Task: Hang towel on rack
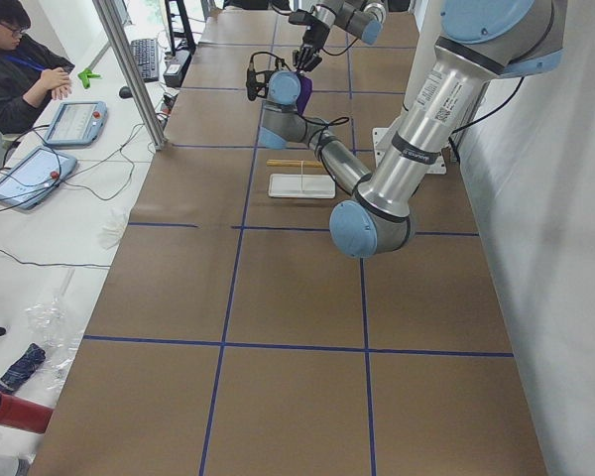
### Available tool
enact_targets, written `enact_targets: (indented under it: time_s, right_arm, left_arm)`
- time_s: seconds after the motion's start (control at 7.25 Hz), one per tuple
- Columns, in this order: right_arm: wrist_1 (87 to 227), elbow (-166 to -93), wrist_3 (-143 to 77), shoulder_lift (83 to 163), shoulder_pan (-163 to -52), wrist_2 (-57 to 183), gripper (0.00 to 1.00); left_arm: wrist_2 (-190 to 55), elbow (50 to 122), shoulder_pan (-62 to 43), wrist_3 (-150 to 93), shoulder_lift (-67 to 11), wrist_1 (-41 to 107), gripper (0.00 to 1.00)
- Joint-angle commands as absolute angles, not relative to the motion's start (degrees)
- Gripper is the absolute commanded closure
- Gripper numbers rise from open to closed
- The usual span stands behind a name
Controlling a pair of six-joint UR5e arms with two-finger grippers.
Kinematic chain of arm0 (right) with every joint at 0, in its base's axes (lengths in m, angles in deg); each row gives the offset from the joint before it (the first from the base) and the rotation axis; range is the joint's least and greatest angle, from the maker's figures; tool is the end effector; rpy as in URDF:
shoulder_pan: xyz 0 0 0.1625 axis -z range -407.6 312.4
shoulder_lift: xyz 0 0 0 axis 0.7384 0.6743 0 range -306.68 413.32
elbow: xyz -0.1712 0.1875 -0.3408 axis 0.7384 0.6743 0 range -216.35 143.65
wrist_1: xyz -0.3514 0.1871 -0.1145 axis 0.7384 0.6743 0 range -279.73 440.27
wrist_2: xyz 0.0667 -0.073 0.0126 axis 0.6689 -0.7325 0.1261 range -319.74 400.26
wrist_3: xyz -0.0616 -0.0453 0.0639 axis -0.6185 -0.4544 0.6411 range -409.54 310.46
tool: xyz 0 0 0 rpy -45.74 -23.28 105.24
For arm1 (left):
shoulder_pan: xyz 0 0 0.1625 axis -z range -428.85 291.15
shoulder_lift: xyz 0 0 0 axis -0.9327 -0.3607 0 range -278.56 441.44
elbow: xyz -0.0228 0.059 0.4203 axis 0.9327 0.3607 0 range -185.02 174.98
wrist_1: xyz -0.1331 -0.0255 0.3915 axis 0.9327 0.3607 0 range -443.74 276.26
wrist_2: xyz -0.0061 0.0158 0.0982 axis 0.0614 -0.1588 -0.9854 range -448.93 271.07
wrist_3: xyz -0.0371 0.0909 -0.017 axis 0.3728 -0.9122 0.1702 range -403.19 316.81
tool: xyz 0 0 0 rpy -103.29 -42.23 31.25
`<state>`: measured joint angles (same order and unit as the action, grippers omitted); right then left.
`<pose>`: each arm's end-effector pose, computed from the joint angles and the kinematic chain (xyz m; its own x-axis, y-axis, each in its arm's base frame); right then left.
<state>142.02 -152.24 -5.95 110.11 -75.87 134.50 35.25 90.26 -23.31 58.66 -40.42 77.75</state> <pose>-0.4141 -0.3657 0.0865 0.3230 -0.6463 0.6913 -0.2514 0.6456 0.7211 0.3533 -0.4705 0.1660 -0.2636 0.0261 -0.9643 0.1671 0.9858 -0.0190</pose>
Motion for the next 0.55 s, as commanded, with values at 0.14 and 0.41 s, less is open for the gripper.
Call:
enact_targets:
  time_s: [0.14,0.41]
  right_arm:
    - [142.1,-152.3,-5.9,110.2,-75.9,134.7,1.0]
    - [142.1,-152.3,-5.9,110.2,-75.9,134.6,1.0]
  left_arm:
    - [35.4,90.3,-23.3,58.5,-40.5,77.7,0.74]
    - [35.5,90.7,-23.3,58.5,-40.4,77.7,1.0]
